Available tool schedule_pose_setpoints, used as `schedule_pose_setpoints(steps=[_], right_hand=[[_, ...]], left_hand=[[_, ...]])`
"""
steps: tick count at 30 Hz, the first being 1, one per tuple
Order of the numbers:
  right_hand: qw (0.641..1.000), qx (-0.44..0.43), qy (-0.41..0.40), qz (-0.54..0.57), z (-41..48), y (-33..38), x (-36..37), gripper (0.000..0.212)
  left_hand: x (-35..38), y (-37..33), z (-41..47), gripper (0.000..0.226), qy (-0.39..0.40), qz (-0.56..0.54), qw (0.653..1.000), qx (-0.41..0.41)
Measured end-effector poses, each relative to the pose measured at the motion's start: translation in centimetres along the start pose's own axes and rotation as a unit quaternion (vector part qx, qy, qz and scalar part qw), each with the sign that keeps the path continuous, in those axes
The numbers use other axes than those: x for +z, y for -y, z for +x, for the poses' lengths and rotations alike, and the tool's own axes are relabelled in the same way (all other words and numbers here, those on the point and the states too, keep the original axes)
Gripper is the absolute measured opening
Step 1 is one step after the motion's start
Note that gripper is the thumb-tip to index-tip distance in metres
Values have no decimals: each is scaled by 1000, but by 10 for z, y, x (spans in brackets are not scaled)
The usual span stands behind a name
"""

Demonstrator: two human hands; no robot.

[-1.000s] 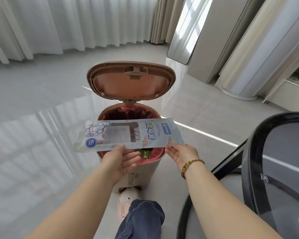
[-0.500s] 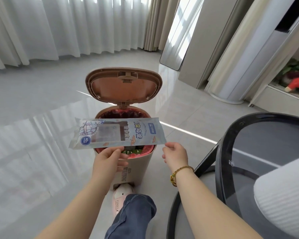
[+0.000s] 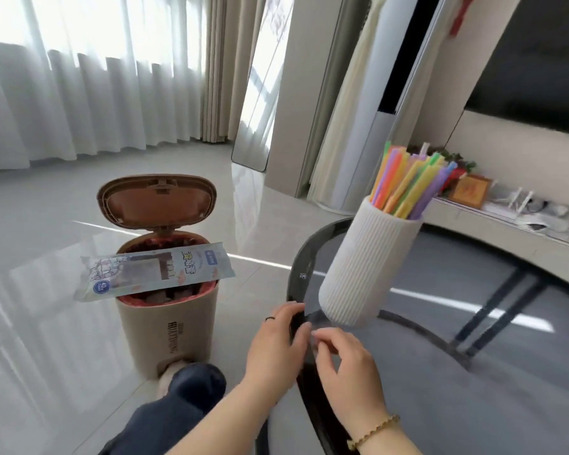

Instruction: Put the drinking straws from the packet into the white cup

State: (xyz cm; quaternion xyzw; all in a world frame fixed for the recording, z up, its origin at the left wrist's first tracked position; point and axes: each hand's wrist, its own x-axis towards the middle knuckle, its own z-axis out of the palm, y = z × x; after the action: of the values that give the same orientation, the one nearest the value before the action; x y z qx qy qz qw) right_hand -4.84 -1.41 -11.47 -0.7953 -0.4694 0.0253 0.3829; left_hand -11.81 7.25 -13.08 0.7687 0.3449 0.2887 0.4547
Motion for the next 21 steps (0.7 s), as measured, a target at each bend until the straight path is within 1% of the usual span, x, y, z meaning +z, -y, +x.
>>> schedule_pose_setpoints(steps=[1, 3, 5, 6, 10, 13, 16, 21], right_hand=[[1000, 28, -10, -4, -9, -10, -10, 18], [996, 84, -12, -19, -26, -33, -30, 23], [992, 118, -10, -44, -34, -47, -37, 28], [991, 125, -24, -48, -37, -52, -42, 28], [989, 126, -27, -73, -41, -56, -44, 27], [985, 141, -23, -95, -40, -57, -46, 29], [982, 148, -21, -118, -39, -61, -50, 29], [975, 175, -14, -133, -41, -67, -63, 30]], left_hand=[[12, -2, -4, 39, 19, 45, 999, 17], [32, -8, -11, 45, 46, 148, 987, 38], [36, -4, -8, 47, 53, 224, 973, 30], [38, -5, -8, 47, 58, 245, 967, 28], [37, -3, -7, 47, 76, 284, 955, 41], [38, -6, -9, 46, 70, 314, 945, 50], [39, -13, -11, 41, 59, 340, 935, 81], [51, -29, -17, 38, 83, 340, 930, 108]])
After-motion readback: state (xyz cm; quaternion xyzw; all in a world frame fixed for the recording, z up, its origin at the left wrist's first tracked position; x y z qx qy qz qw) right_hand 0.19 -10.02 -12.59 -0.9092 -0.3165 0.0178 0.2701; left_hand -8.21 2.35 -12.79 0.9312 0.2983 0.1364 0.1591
